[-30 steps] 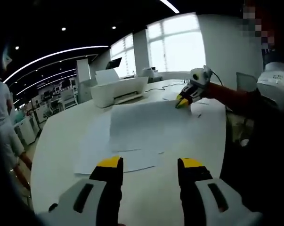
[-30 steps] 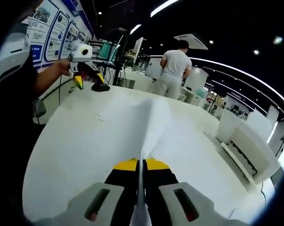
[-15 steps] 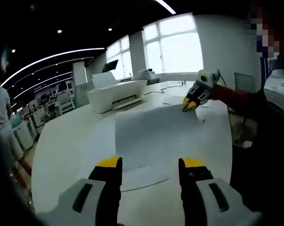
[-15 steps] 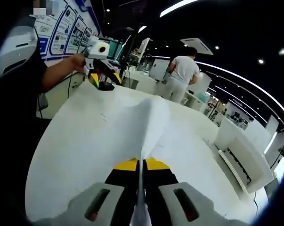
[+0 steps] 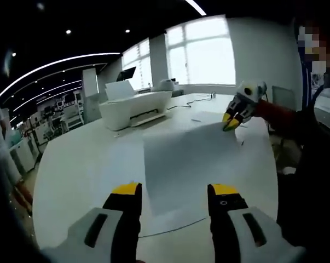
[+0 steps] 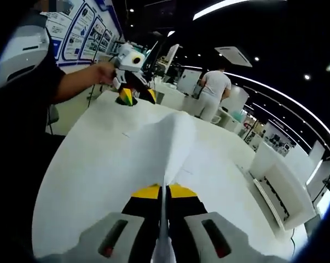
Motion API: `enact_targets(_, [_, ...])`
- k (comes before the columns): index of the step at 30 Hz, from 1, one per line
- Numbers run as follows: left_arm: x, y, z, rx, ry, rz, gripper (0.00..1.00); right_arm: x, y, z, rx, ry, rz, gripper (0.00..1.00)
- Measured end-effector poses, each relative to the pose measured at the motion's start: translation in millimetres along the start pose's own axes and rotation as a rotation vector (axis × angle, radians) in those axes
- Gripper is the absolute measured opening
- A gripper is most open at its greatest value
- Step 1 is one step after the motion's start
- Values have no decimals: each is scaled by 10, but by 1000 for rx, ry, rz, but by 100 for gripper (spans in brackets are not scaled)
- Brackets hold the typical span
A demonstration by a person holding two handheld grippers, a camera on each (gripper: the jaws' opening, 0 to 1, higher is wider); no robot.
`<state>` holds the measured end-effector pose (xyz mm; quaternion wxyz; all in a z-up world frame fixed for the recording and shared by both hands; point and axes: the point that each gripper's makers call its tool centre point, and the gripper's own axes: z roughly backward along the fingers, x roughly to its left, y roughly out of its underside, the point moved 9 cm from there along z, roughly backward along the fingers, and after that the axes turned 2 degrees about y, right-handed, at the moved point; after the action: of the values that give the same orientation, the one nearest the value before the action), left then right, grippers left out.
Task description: Organize the stack of printing papers by aligning and flattening the scattered papers on the table
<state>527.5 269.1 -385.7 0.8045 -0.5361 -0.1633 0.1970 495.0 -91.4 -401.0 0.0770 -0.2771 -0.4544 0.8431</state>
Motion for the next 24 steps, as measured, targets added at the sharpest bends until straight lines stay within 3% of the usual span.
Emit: enact_targets(24, [244,-5,-397,56,86,12,53,26,-68,53,5,-5,53,1])
